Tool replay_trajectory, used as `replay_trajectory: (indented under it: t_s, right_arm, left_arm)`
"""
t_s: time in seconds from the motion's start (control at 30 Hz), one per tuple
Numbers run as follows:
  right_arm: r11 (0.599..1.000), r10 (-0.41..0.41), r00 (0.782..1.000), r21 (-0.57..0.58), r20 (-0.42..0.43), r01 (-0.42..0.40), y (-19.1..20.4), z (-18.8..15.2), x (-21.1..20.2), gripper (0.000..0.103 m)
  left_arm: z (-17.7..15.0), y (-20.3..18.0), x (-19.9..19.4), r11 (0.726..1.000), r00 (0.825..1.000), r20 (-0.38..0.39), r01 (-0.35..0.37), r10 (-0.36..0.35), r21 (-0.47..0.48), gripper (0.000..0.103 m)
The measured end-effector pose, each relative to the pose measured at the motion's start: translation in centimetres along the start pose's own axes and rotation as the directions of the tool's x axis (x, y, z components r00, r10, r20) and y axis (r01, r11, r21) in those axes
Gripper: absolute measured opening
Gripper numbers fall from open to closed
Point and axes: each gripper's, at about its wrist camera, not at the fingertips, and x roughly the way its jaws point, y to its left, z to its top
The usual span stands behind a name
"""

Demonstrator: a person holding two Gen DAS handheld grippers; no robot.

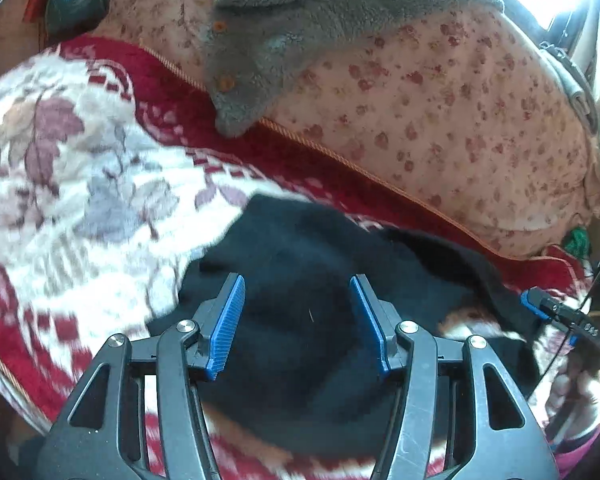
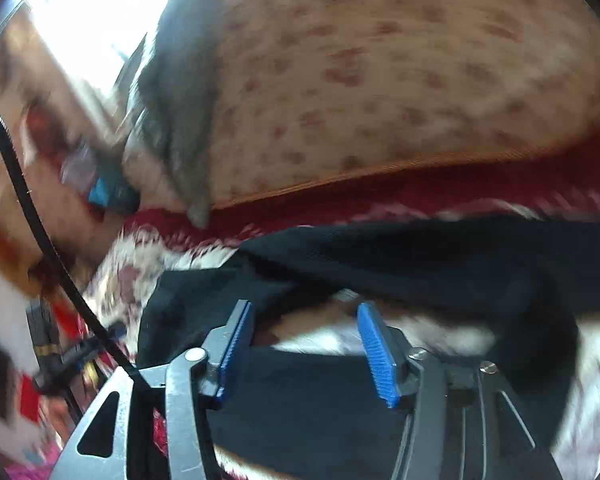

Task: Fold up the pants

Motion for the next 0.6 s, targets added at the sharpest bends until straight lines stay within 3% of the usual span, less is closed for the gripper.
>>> replay_trajectory:
  t_s: [0.13,0.2,0.3,0.4,0.47,0.6]
  right_arm:
    - [0.993,0.025,0.998,-0.117,-0.063,-0.032,3.5,3.3,5.3,0.053]
    - [0.978,-0.002,0.994,-0.209,-0.111,-0.021,5.1,5.0,8.2,0.053]
    - [0.914,-0.071,0.979,-0.405,-0.189,-0.012,8.0,6.8,12.9,0.053]
    - [0.85,-0.113,0.955,-0.525,-0.274,-0.05,9.5,7.6,17.1,0.053]
    - [0.809,-0.169,0.927,-0.584,-0.334,-0.063,9.7,7.7,20.3,0.053]
    - [0.785,-0.174,0.877,-0.601,-0.447,-0.151,9.2,6.9,23.7,0.053]
  left_arm:
    - [2.0,1.0,1.5,0.999,1.0,0.0,-0.031,0.031,-0.024,0.053]
    - [2.5,1.8,1.9,0.999,0.999,-0.011,-0.039,0.038,-0.021,0.053]
    - [2.8,3.1,2.0,0.999,0.999,-0.021,-0.045,0.045,-0.013,0.053]
    - [2.8,4.8,2.1,1.0,0.998,-0.056,-0.014,0.013,-0.02,0.053]
    - [2.5,5.4,2.0,1.0,0.997,-0.08,0.018,-0.019,-0.017,0.053]
    - [1.2,6.4,2.5,0.999,0.991,-0.13,0.033,-0.032,0.003,0.053]
